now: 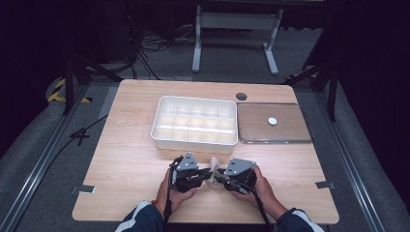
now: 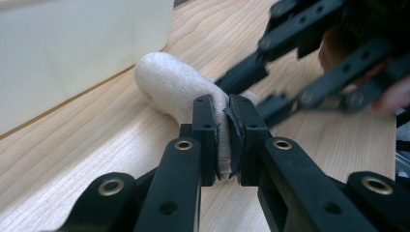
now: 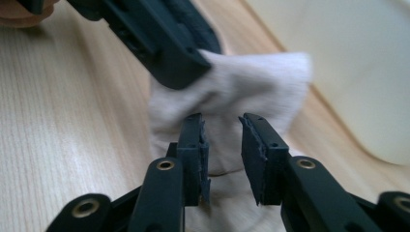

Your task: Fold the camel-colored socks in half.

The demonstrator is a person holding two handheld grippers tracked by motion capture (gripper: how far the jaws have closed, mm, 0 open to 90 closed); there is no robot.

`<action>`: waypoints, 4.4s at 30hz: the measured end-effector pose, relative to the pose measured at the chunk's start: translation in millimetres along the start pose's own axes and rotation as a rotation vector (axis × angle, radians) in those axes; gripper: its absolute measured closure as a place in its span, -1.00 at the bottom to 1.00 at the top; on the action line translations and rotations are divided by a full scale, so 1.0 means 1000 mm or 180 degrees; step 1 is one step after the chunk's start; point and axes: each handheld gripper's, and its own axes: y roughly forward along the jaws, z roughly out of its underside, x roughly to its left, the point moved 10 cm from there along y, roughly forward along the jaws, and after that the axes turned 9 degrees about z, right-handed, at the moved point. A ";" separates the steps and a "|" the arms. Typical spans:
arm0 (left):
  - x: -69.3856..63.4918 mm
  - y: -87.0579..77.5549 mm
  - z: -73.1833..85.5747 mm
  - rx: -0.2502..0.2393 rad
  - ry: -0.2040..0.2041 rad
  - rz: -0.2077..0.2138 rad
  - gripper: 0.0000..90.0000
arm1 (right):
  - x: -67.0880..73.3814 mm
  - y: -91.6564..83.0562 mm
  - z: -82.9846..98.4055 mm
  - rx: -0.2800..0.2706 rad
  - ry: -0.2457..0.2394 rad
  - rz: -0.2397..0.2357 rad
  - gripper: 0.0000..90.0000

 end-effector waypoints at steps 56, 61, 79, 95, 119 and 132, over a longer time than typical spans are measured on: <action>-0.023 0.042 0.002 0.0230 0.0373 -0.0068 0.78 | -0.041 -0.028 0.006 -0.0189 0.0662 0.0001 0.62; -0.025 0.042 0.004 0.0301 0.0493 -0.0135 0.79 | -0.034 -0.024 -0.011 -0.0295 0.0616 -0.0035 0.58; -0.016 0.024 -0.014 0.0049 0.0145 -0.0074 0.45 | -0.036 0.004 0.012 0.0133 0.0683 -0.0170 0.78; -0.018 0.040 0.006 0.0236 0.0411 0.0023 0.64 | -0.032 0.000 0.016 0.0198 0.0422 0.0032 0.75; -0.017 0.043 0.007 0.0243 0.0510 0.0022 0.68 | -0.037 0.002 0.009 0.0070 0.0350 0.0120 0.67; -0.030 0.048 0.007 0.0261 0.0744 0.0295 0.83 | -0.034 0.004 0.016 0.0133 0.0372 0.0132 0.78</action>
